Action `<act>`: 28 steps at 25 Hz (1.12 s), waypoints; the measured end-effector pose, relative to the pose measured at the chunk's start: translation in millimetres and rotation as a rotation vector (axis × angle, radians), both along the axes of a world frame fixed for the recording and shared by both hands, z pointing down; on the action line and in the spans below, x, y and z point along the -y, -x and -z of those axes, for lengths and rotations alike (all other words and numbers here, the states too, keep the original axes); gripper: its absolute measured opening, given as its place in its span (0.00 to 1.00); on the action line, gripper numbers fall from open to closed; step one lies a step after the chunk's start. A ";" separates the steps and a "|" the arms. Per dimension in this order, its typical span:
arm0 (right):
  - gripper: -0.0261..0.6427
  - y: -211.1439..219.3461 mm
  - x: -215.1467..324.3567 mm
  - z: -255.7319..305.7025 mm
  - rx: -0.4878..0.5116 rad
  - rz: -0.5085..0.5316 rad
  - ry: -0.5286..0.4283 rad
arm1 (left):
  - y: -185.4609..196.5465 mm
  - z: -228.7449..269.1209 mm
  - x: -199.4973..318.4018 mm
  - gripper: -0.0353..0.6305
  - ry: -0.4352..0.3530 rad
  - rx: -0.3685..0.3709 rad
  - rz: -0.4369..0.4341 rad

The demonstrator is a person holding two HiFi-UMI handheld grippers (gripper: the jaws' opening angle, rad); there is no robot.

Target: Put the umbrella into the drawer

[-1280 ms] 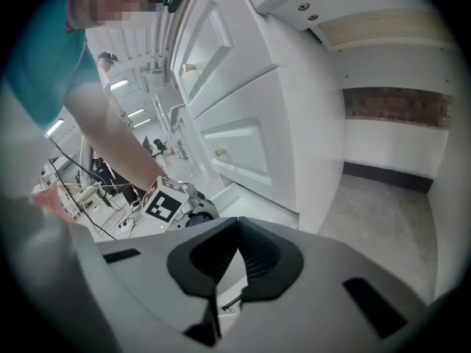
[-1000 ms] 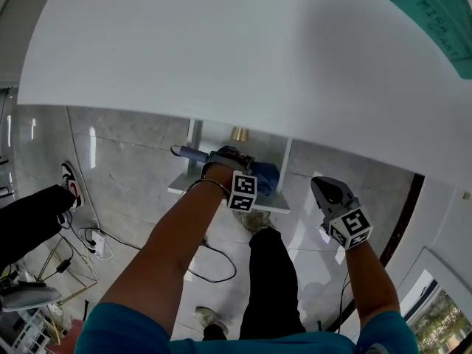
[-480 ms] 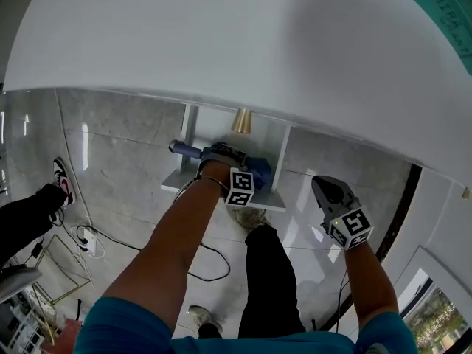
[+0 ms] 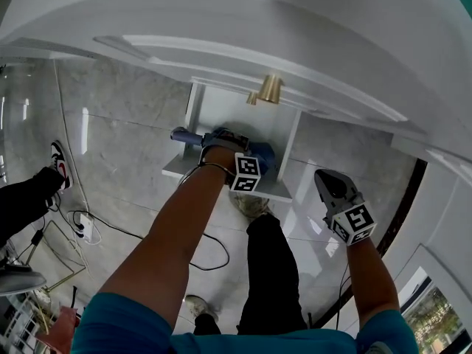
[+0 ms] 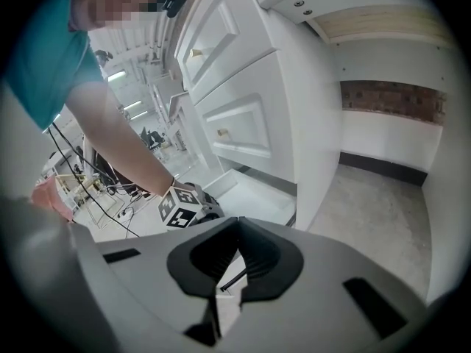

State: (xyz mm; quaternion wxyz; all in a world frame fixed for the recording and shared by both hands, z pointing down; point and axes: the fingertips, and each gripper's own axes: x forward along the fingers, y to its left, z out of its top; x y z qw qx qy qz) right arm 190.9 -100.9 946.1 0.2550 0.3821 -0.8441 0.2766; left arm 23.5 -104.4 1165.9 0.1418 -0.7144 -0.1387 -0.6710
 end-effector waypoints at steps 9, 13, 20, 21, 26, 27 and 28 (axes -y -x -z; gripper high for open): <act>0.07 12.0 -23.3 -5.6 0.007 0.022 -0.017 | 8.8 3.3 5.3 0.43 -0.025 -0.017 0.129; 0.07 13.1 -26.9 -10.9 0.012 0.016 -0.012 | 8.4 0.5 6.8 0.43 -0.030 -0.008 0.127; 0.07 -0.6 -30.1 -11.5 -0.009 0.021 -0.018 | -13.5 -2.8 6.6 0.43 -0.090 -0.020 -0.060; 0.07 -3.5 -30.5 -12.6 -0.005 0.010 -0.015 | -17.4 -2.6 8.0 0.43 -0.102 -0.029 -0.086; 0.07 -6.8 -34.0 -15.4 0.000 0.001 -0.015 | -22.7 -5.8 14.8 0.43 -0.136 -0.035 -0.158; 0.07 -7.0 -35.1 -16.0 -0.001 0.001 -0.012 | -23.7 -6.9 16.3 0.43 -0.146 -0.034 -0.175; 0.07 -7.2 -36.0 -16.6 -0.002 -0.001 -0.010 | -25.5 -7.9 18.2 0.43 -0.159 -0.035 -0.197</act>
